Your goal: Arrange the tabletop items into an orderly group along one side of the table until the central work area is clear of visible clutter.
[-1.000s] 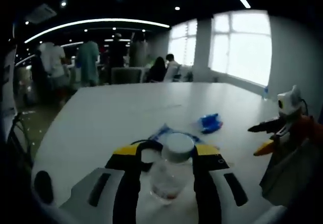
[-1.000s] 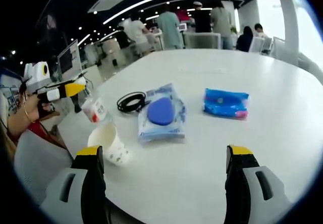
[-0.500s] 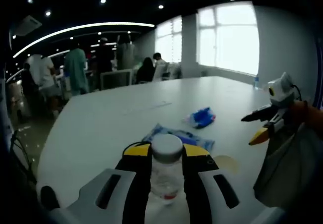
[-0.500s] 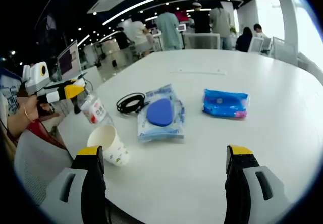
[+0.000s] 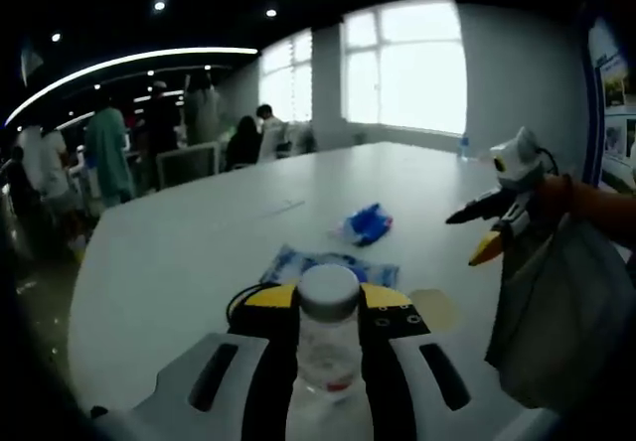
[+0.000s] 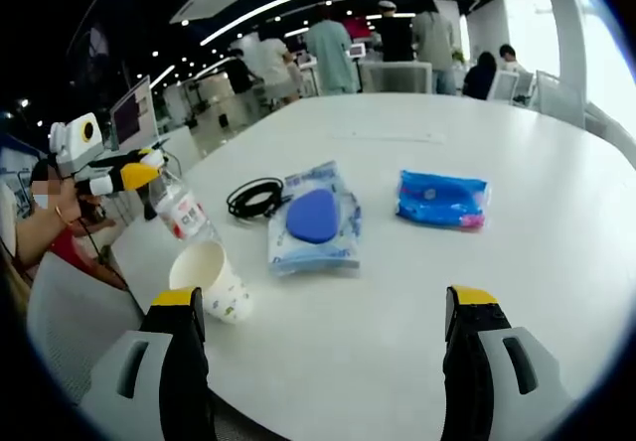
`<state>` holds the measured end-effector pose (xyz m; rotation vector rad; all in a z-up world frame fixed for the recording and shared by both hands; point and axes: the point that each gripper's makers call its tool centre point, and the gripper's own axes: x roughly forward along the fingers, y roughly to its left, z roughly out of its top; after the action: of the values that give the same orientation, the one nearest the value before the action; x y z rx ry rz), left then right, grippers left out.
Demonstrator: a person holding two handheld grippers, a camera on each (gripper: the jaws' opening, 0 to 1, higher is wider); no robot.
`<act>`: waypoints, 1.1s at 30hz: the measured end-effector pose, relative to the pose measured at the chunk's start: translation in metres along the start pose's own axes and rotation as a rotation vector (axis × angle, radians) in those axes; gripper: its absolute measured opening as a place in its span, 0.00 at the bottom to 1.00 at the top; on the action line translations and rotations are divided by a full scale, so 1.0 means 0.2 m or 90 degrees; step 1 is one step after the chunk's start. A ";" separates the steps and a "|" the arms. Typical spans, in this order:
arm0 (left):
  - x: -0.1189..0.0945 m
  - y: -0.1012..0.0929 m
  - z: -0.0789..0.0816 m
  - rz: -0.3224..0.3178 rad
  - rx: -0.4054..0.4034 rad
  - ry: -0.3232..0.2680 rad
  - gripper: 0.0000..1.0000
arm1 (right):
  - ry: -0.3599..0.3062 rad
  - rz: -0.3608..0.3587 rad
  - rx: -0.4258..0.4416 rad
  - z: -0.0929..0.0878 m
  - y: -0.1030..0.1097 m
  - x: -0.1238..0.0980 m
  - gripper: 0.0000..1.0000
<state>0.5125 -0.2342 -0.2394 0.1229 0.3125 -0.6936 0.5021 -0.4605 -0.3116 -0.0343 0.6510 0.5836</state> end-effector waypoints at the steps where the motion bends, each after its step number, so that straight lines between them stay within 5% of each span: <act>1: 0.00 -0.01 0.00 -0.008 0.000 -0.002 0.19 | 0.000 -0.002 0.001 0.00 0.00 0.00 0.99; 10: 0.00 0.02 0.00 -0.036 0.029 0.007 0.19 | 0.003 -0.005 0.003 -0.01 -0.01 0.00 0.99; 33: -0.09 0.44 0.16 -0.004 0.019 -0.022 0.19 | 0.018 -0.010 0.015 -0.04 -0.03 0.01 0.99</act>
<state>0.5648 -0.1626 -0.2037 0.1382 0.2695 -0.7059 0.5024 -0.4667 -0.3194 -0.0261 0.6849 0.5615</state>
